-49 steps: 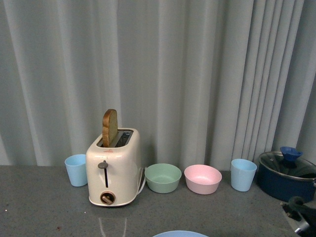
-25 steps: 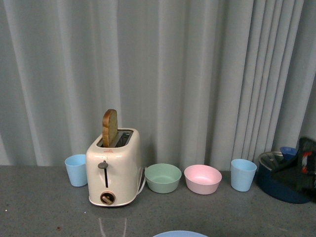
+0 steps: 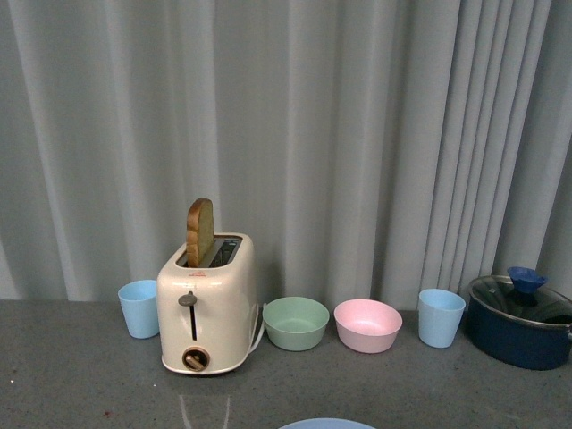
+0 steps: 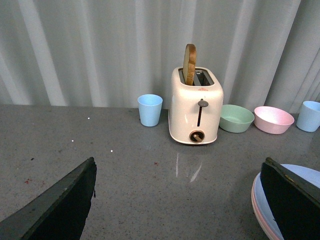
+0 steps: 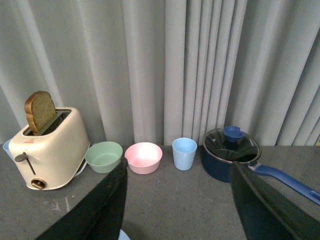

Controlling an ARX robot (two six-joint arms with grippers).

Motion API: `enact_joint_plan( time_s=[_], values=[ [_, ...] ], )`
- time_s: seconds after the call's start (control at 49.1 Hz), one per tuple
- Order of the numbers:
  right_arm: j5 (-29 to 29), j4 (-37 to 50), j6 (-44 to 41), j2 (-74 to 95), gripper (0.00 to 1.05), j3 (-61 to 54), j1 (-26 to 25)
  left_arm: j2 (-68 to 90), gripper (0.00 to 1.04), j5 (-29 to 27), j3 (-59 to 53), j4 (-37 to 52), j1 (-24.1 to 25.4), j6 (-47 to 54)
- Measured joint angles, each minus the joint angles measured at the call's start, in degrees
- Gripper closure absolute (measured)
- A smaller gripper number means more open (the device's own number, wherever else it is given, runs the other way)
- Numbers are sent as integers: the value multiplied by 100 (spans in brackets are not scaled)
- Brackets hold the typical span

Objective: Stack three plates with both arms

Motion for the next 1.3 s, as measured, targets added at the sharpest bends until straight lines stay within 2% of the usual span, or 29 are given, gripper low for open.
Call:
enact_joint_plan(
  time_s=[0.183, 0.224, 0.326, 0.489, 0.57, 0.652, 1.222, 1.303],
  values=[
    [-393, 177, -79, -577, 75, -754, -417, 0, 7, 4, 0, 0, 0, 0],
    [-542, 214, -98, -706, 86, -986, -551, 0, 7, 4, 0, 0, 0, 0],
    [-743, 258, -129, -957, 102, -1283, -730, 0, 7, 2, 0, 0, 0, 0],
    [-942, 275, -125, -1331, 102, -1648, -990, 0, 7, 4, 0, 0, 0, 0],
    [-1561, 260, -129, -1534, 102, -1821, -1445, 0, 7, 2, 0, 0, 0, 0],
    [-1563, 234, -127, -1690, 102, -1930, -1620, 0, 7, 0, 0, 0, 0, 0],
    [-1591, -234, -129, -2859, 102, -2592, -1644, 0, 7, 4, 0, 0, 0, 0],
    [-1598, -1163, -131, -3609, 102, -2590, -1646, 0, 7, 2, 0, 0, 0, 0]
  ],
)
